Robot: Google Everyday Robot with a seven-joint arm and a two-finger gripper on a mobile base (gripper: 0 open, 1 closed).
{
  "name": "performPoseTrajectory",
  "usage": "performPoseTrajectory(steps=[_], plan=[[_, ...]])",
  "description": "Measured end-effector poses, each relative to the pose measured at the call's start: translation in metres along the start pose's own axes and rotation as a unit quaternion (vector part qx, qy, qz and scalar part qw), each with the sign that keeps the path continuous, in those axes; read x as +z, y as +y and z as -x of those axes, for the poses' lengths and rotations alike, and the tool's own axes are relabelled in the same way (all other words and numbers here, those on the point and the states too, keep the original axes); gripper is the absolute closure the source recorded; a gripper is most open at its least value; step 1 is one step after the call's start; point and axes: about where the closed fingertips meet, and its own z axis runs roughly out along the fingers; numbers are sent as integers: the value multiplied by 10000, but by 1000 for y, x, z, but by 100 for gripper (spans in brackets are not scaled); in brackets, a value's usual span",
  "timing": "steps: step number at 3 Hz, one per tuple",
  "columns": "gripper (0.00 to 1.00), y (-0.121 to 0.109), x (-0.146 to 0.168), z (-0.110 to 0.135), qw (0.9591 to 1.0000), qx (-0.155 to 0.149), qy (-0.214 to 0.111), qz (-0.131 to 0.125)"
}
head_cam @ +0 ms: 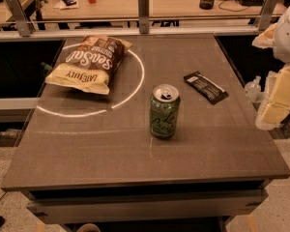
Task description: Move rxbar chocolate near brown chip bag
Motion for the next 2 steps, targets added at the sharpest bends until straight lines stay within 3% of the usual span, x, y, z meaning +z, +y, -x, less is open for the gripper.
performPoseTrajectory(steps=[1,2], plan=[[0,0,0,0,10000,0,0,-1],[0,-15,5,0,9991,215,-283,-234]])
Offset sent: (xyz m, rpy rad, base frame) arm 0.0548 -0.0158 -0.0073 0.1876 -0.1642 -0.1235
